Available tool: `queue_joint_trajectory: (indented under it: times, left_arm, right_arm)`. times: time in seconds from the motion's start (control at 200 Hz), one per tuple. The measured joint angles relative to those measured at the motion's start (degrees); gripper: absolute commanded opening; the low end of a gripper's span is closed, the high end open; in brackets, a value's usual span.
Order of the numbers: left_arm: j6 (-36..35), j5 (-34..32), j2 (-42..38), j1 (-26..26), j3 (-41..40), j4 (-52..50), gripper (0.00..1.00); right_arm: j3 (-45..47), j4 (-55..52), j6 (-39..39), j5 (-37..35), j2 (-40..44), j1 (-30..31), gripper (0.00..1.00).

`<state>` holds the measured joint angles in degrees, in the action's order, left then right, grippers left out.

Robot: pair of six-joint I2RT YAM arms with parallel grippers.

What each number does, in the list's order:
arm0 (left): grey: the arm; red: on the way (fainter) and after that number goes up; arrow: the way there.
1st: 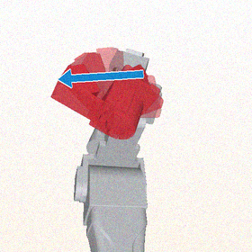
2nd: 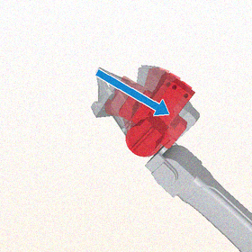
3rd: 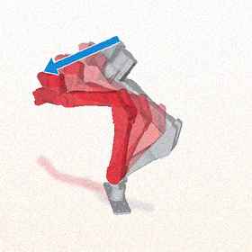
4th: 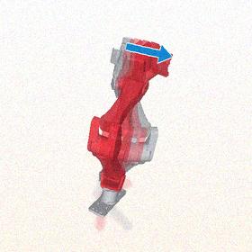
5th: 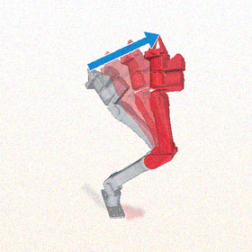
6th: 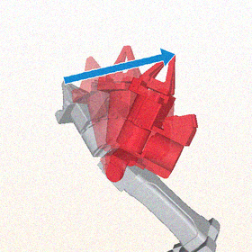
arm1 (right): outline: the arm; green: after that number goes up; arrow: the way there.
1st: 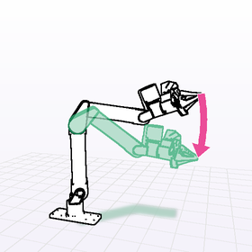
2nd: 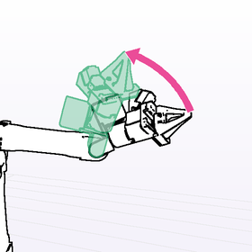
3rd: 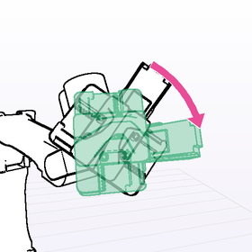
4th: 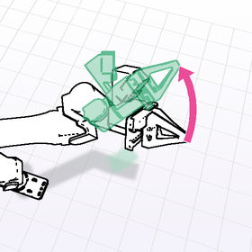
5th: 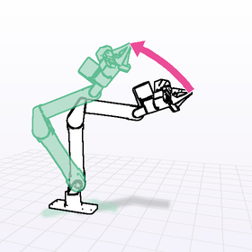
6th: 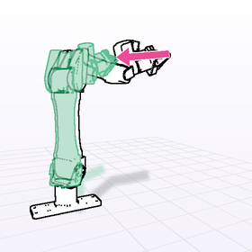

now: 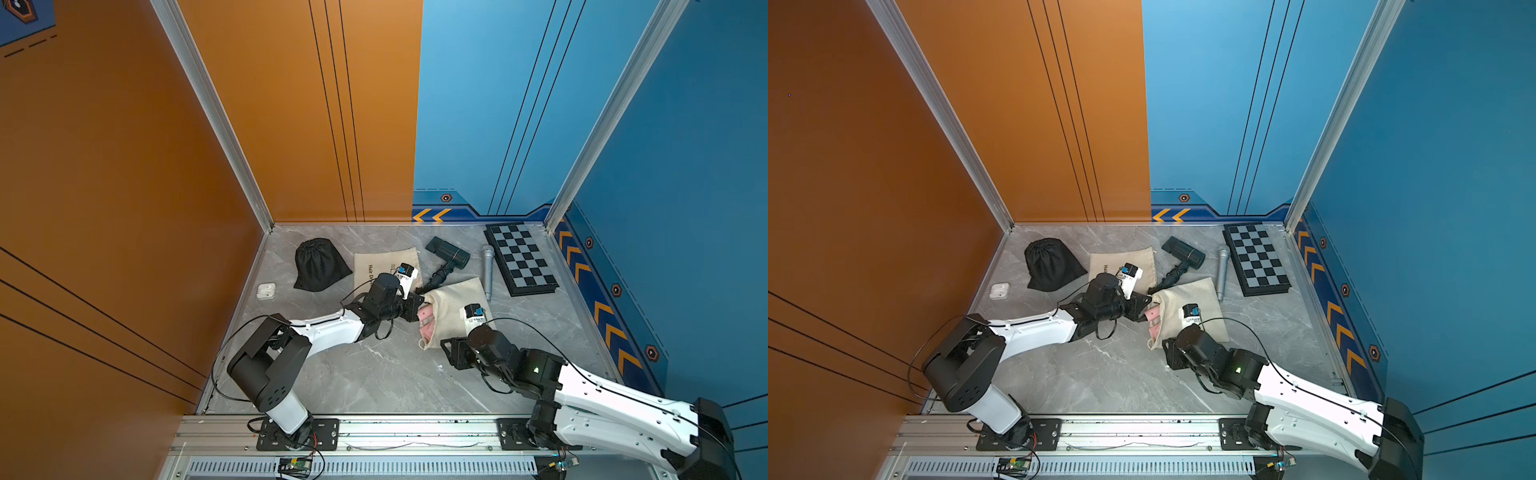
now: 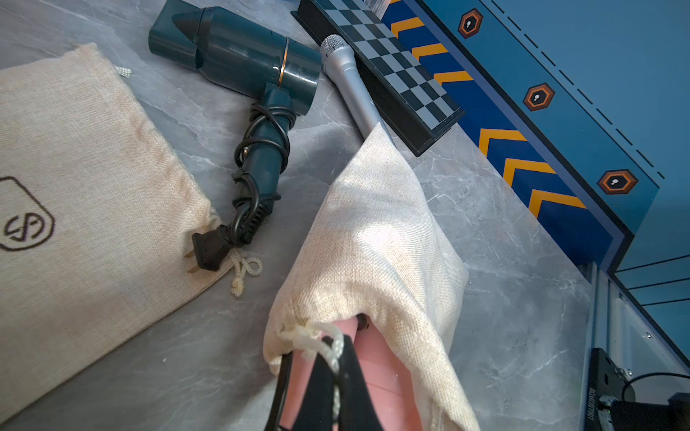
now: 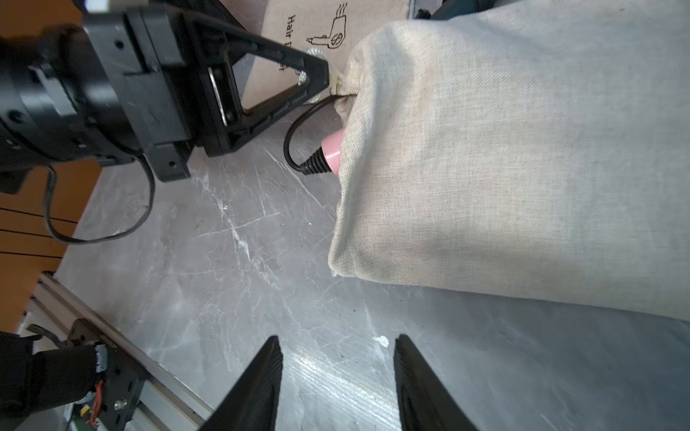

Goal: Pack away hair dryers
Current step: Place the drawstring bag at the center of the board, then adjust the drawstring bag at the center of the board.

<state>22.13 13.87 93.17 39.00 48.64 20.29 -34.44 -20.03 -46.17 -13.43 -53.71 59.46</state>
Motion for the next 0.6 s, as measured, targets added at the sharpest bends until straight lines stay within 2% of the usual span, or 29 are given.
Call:
queue_joint_trajectory:
  times: [0.345, 0.596]
  left_arm:
    - [0.0, 0.0, 0.4, -0.1, 0.0, 0.0, 0.00]
    - [0.0, 0.0, 0.4, -0.9, 0.0, 0.0, 0.00]
  right_arm:
    - [-0.3, 5.7, -6.4, -9.5, -13.0, 4.9, 0.52]
    - [-3.1, 7.9, -8.6, -10.9, -18.3, 5.9, 0.54]
